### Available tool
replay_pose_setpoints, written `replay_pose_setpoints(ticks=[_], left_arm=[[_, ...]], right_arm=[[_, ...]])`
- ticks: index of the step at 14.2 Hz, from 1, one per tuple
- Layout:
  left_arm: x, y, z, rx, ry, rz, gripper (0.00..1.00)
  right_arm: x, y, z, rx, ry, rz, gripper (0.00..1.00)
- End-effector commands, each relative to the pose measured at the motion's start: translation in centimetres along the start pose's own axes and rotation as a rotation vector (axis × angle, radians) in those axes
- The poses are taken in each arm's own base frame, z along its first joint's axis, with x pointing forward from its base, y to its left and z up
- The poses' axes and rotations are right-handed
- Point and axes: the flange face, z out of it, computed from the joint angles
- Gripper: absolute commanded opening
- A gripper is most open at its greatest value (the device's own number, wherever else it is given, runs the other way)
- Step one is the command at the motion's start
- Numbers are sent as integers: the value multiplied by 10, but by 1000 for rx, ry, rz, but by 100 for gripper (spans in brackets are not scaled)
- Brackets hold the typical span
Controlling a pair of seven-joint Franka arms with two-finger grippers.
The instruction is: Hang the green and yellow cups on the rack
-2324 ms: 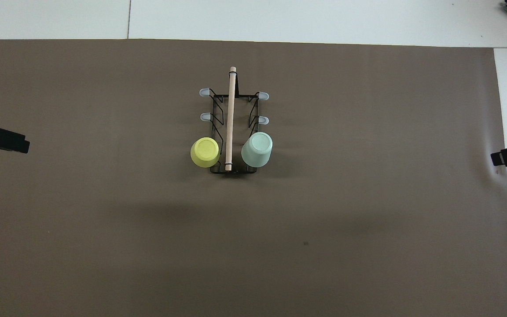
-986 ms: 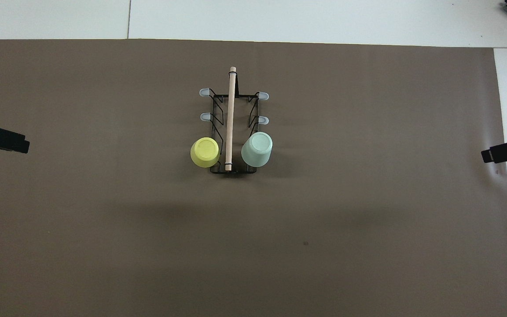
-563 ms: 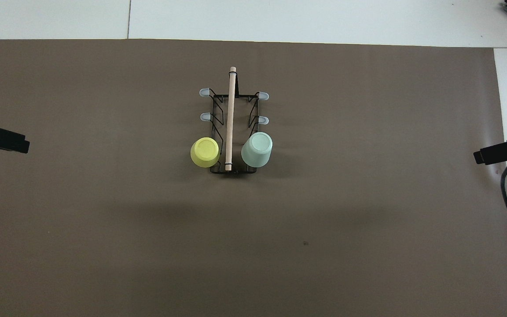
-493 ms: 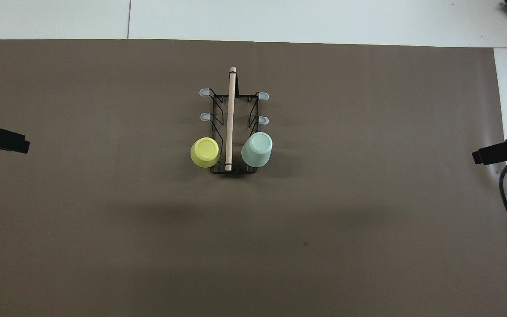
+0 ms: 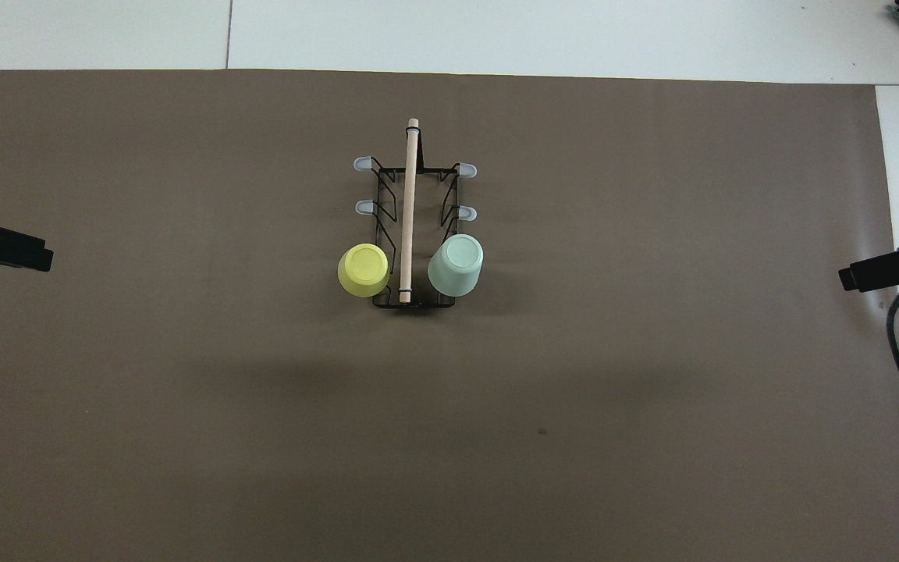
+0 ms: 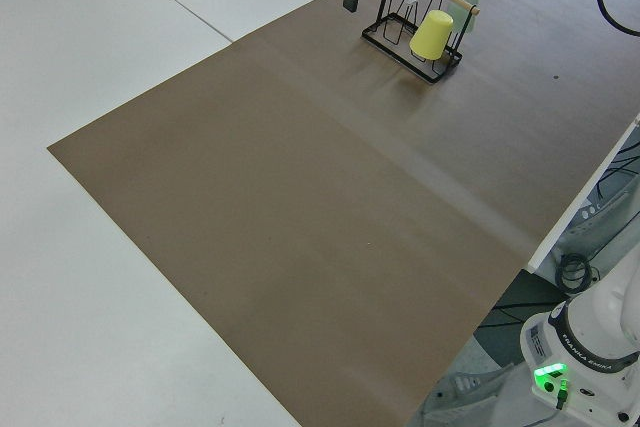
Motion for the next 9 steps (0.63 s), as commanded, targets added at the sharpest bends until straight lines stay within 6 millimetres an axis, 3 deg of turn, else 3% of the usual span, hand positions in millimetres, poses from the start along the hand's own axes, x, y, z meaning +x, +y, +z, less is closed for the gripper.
replay_pose_setpoints(ticks=[1,9], left_arm=[[-6,5,-3,20,4,9,100],[-5,17,-3,18,-2,32,100]], right_arm=[[-1,1,-3,-8,-11,19,100],[0,3,-2,-7,-9,22,100]])
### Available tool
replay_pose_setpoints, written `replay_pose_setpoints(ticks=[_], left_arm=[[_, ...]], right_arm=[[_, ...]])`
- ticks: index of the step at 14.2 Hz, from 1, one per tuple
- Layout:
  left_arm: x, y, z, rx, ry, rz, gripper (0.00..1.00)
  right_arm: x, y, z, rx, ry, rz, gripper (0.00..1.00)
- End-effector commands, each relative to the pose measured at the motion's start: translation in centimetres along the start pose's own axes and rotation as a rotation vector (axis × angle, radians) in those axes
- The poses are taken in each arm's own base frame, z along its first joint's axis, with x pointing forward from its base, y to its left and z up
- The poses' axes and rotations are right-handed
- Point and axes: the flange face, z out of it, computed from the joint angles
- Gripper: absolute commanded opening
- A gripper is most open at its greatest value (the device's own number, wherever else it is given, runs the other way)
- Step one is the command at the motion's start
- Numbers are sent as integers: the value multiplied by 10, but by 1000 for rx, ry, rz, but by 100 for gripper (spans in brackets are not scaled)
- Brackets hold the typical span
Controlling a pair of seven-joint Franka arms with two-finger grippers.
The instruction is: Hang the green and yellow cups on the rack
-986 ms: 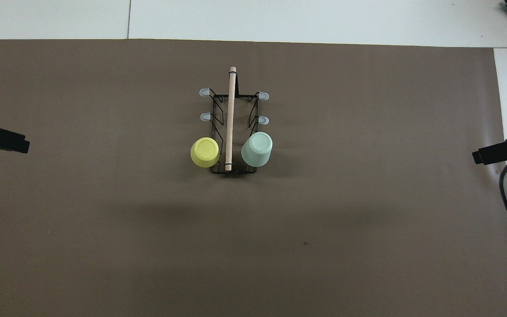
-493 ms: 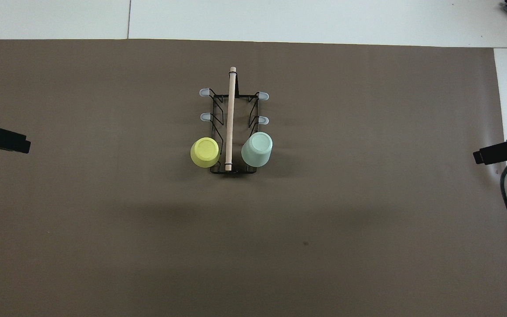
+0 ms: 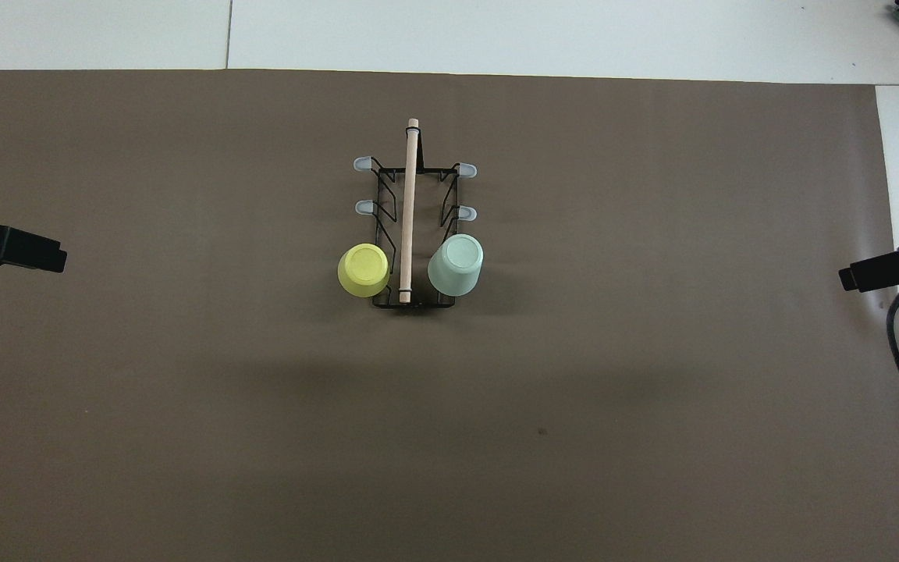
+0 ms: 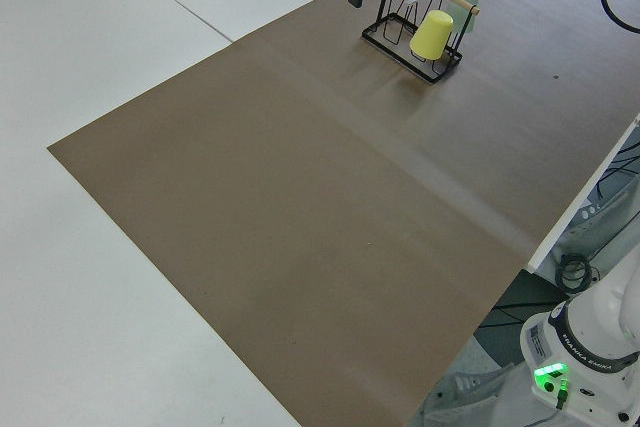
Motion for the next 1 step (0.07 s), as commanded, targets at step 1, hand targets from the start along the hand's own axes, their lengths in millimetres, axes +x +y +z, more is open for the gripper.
replay_pose_setpoints(ticks=[1], left_arm=[[-7,1,-2,17,-3,3,100]], right_arm=[[0,2,-2,-6,-8,20,100]])
